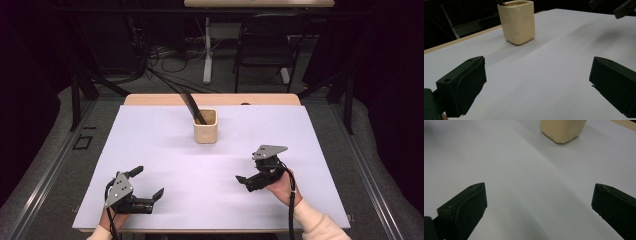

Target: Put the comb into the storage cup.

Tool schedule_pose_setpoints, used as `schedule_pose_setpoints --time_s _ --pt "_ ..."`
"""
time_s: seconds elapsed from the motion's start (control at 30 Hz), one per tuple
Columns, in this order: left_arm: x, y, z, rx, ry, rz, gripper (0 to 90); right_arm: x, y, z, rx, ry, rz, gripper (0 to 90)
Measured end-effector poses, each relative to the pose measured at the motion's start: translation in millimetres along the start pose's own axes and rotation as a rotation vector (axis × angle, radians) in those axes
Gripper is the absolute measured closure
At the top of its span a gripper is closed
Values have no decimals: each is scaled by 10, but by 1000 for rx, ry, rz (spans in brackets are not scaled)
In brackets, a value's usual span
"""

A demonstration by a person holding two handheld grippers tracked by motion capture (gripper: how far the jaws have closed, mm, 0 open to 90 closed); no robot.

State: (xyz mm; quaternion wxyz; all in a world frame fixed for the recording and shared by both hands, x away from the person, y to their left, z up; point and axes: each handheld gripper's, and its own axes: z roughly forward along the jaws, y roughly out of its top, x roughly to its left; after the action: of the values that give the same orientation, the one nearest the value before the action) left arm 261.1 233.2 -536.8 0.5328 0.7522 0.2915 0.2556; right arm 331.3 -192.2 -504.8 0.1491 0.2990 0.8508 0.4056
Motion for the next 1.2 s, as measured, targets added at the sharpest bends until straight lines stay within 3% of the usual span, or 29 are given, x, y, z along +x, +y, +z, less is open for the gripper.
schedule_pose_setpoints --time_s 0.37,0.5,1.2 --pt "-8 5 -4 1 3 1 9 80 -157 -97 -6 1 0 0" --pt "-9 6 -5 1 4 2 9 97 -208 -145 -19 -27 -8 0" --pt "-1 -1 3 9 6 0 8 166 -475 -316 -47 -67 -19 0"
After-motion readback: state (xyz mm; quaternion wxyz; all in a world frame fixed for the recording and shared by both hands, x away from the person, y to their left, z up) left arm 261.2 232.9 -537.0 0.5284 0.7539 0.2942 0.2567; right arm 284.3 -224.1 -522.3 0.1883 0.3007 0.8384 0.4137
